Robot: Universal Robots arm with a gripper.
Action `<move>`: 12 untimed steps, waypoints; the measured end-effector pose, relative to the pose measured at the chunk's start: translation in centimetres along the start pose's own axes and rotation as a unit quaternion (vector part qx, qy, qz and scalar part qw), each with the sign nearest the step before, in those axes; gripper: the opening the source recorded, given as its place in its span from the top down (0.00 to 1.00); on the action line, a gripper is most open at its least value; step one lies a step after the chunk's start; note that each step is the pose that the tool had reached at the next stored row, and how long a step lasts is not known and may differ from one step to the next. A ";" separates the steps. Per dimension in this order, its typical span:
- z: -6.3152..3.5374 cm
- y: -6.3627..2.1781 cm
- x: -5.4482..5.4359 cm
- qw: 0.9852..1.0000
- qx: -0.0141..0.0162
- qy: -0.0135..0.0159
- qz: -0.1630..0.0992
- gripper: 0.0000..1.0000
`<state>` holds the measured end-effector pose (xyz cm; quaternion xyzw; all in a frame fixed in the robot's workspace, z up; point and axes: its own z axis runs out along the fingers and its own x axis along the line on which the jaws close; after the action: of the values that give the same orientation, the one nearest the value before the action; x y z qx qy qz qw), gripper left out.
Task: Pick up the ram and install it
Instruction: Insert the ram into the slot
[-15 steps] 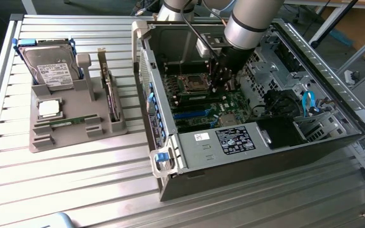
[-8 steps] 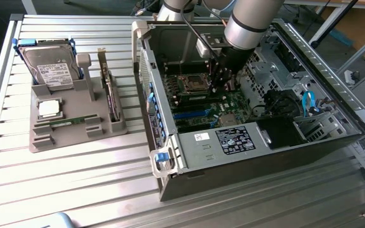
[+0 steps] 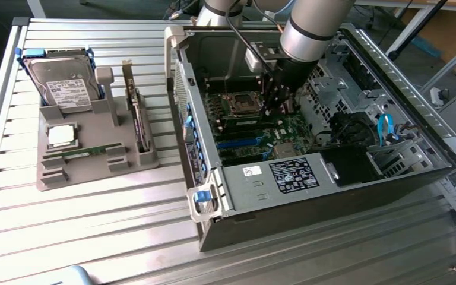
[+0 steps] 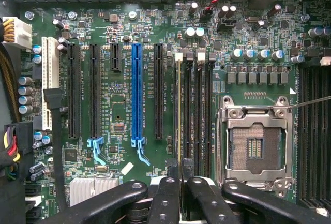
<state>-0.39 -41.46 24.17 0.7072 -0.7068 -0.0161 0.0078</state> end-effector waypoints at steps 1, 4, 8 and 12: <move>-0.01 0.00 0.0 1.000 0.000 0.000 0.000 0.88; 0.00 0.01 0.0 1.000 0.000 0.000 0.000 0.88; 0.07 0.00 0.0 1.000 0.000 0.000 0.000 0.88; 0.15 0.00 0.0 1.000 0.001 0.000 0.000 0.88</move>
<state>-0.40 -41.41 24.02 0.7072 -0.7069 -0.0155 0.0075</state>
